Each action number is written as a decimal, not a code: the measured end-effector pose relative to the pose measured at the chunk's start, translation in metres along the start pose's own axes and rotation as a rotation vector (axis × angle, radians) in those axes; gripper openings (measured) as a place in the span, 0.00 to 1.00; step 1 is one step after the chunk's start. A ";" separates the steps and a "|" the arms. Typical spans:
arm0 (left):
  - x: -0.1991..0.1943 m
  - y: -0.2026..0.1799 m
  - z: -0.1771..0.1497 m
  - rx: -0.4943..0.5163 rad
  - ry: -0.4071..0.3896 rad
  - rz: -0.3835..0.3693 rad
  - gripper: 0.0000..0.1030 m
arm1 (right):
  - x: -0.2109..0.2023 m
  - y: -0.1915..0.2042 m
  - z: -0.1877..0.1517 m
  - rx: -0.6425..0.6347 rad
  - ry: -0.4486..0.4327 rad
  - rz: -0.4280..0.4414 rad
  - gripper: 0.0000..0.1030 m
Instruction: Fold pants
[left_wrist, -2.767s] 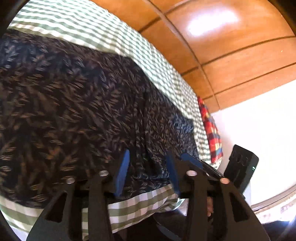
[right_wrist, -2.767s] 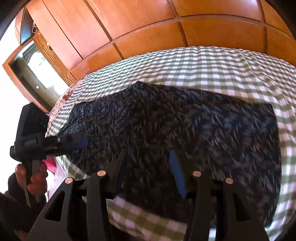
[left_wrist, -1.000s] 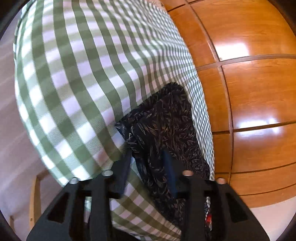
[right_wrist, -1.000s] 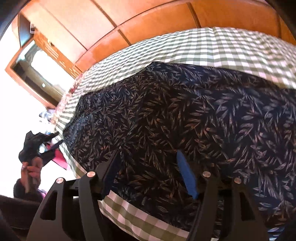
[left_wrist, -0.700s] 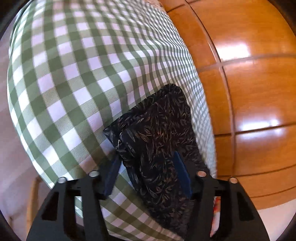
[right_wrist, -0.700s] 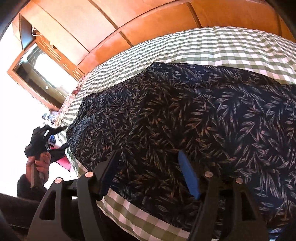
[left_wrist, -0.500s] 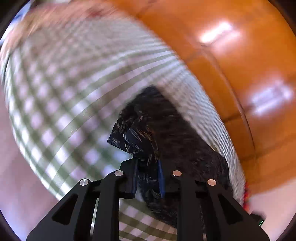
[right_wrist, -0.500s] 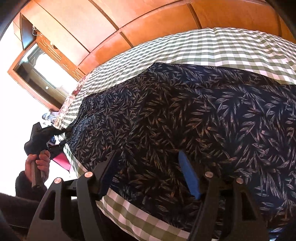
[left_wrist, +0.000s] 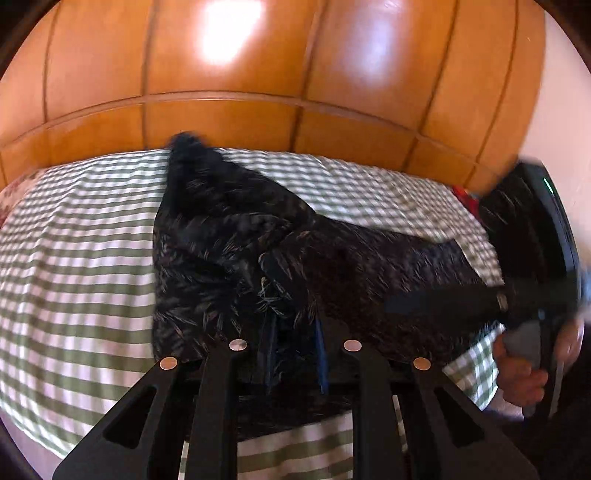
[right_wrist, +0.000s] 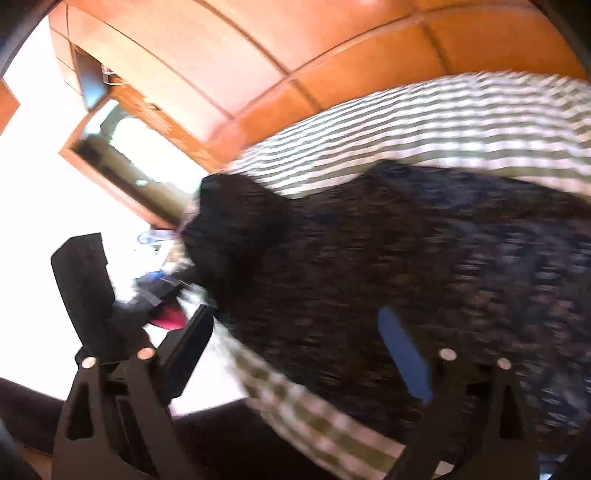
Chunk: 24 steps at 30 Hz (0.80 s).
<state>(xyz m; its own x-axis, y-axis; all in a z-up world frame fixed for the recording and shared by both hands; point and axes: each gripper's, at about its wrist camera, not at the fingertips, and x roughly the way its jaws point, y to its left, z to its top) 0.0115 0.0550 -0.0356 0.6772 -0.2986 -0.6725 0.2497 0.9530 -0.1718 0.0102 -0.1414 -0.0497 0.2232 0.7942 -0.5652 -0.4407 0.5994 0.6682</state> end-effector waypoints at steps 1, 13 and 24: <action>0.002 -0.002 -0.001 0.007 0.004 -0.005 0.16 | 0.006 0.001 0.003 0.016 0.017 0.034 0.91; 0.018 -0.015 -0.015 0.122 0.048 0.051 0.15 | 0.084 0.012 0.046 0.126 0.111 0.129 0.77; -0.004 0.002 -0.019 0.086 0.058 0.070 0.20 | 0.104 -0.020 0.040 0.164 0.129 -0.005 0.23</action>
<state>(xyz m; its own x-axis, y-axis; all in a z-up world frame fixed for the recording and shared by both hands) -0.0038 0.0594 -0.0473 0.6543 -0.2255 -0.7218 0.2633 0.9627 -0.0622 0.0770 -0.0670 -0.1028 0.1073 0.7781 -0.6188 -0.2904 0.6198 0.7290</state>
